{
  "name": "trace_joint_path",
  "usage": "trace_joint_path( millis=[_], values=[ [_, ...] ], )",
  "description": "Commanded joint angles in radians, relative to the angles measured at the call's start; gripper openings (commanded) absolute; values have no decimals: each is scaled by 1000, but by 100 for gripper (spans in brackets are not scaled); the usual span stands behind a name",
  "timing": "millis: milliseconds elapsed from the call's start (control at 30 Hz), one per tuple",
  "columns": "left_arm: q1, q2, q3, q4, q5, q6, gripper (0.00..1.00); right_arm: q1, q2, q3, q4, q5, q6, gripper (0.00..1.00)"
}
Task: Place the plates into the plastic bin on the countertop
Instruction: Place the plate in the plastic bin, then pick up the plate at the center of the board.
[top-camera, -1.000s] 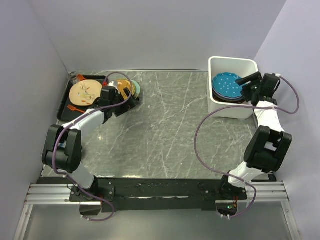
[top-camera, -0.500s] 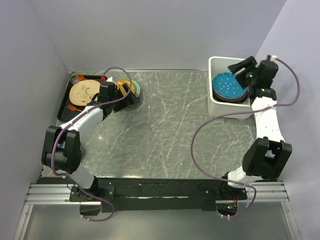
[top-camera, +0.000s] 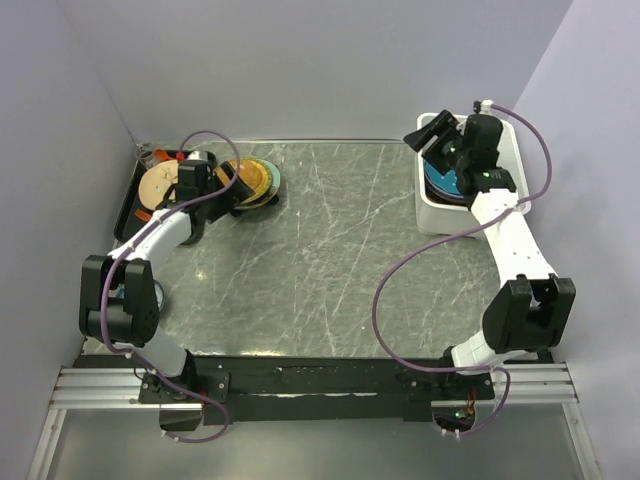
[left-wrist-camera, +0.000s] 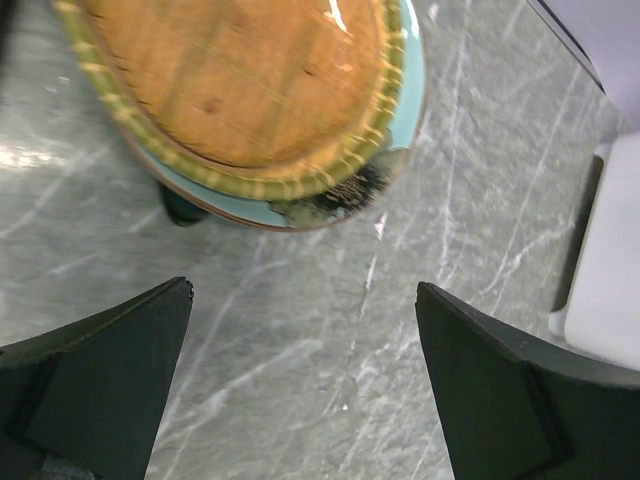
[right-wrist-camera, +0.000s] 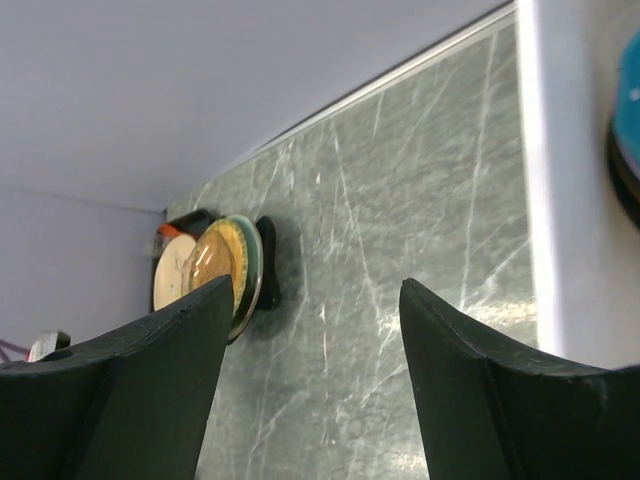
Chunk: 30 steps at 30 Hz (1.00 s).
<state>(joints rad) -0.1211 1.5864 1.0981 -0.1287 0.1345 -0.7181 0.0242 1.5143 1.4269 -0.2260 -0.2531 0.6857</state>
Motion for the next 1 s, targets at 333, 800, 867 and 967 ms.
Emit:
trace_joint_path(
  millis=[333, 800, 867, 967],
  values=[
    [109, 24, 74, 1, 11, -7, 91, 103, 49, 34, 17, 5, -31, 73],
    [143, 213, 262, -64, 8, 2, 60, 134, 52, -26, 31, 11, -37, 73],
    [144, 222, 270, -69, 8, 5, 60, 134, 50, -29, 27, 12, -40, 73],
    [144, 213, 257, -63, 2, 6, 60, 135, 53, -39, 31, 14, -41, 73]
  ],
)
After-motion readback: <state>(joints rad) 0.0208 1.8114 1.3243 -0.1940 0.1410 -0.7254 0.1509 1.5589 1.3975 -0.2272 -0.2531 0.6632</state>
